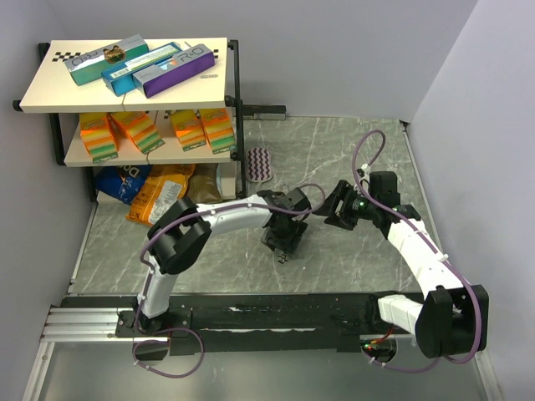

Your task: Unlock with the key

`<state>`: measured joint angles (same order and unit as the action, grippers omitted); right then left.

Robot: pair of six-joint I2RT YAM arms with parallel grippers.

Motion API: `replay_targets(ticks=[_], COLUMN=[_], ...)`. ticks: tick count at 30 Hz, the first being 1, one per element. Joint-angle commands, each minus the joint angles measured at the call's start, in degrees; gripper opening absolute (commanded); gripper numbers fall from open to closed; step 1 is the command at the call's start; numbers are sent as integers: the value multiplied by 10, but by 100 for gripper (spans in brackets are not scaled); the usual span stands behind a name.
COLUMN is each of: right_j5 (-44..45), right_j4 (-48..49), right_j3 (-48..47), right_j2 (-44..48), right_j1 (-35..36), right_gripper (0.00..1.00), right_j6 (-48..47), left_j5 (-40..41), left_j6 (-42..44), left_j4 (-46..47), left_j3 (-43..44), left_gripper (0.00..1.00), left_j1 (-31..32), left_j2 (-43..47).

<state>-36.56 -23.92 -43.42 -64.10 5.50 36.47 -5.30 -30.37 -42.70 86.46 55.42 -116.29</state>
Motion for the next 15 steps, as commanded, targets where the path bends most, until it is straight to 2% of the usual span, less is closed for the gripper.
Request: replay_targets(ticks=[1,5,7,9,10,11,13,14,15], right_j5=[-11,-11,-12,-12,-13,-13,-12,-12,-10], right_j4=[19,19,19,20,20,19,16,13,11], right_j3=[5,7,10,10,10,10,9,7,7], right_j2=[2,4,6,6,7,7,11,12,17], right_j1=[-6,-10,-14,-16,-18,-19,-24,-25,-26], right_gripper=[69,69,69,69,69,69,69,69,69], right_j6=[9,8,8,8,7,7,7,5,4], left_j5=[70,126,126,114,108,105,108,114,121], left_j6=[13,19,22,29,29,29,22,19,18], left_j4=[-12,-22,-13,1,22,34,46,40,37], left_j3=[6,7,1,-7,-10,-16,-27,-23,-15], left_gripper=[63,52,50,44,37,21,5,1,1], left_j1=[25,43,44,44,44,44,45,43,43], left_j2=[-24,-39,-46,-50,-49,-44,-39,-32,-28])
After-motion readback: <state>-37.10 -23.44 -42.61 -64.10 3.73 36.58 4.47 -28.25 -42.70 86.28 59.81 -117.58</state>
